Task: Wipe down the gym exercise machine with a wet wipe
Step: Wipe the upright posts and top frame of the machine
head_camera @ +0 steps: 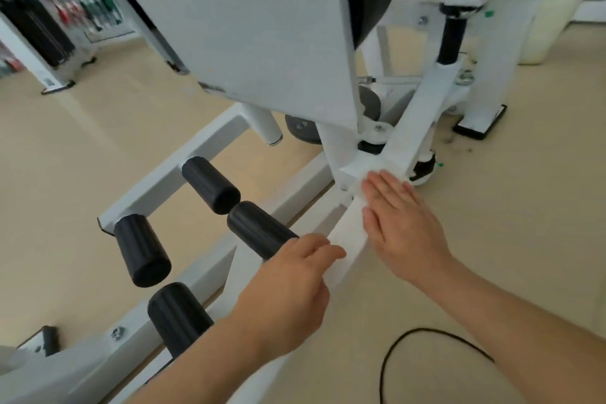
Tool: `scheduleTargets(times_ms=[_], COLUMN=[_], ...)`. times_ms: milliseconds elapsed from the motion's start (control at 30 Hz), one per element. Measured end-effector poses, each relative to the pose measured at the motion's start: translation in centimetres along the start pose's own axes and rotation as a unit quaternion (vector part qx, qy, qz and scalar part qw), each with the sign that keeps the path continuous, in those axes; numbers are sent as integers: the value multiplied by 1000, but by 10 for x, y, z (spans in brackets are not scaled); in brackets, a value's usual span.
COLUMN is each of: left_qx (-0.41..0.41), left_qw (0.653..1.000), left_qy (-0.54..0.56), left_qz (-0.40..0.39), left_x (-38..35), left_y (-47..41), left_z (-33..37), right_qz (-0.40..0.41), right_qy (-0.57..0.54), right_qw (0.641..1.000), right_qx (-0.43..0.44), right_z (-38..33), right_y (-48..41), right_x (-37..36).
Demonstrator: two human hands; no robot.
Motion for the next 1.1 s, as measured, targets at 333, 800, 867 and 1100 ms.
scheduleTargets(times_ms=[333,800,867,1100], left_qx=[-59,107,100,7], left_qw=[990,992,993,978], left_qy=[-118,-47,-67,-185], left_qz=[-44,44,17,92], left_x=[-11,-17,-20,27], left_y=[-75,-112,-106,-100], left_z=[33,37,42,114], right_qz=[-57,-32,-27,52], right_qy=[23,-100,-151,-613], right_qw=[990,978,966,769], right_qx=[126,179,210,-175], right_z=[0,28,30,43], right_y=[-36,-58,-47,-100], right_x=[8,7,12,99])
Point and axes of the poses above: each hand's wrist, its own y-axis away from the middle knuckle, its own x-axis out of the back of the hand, z = x × y, the point moved 2 cm from there along -y, towards the middle knuckle, and after that the axes turned 5 degrees about y, right-handed, at the moved point
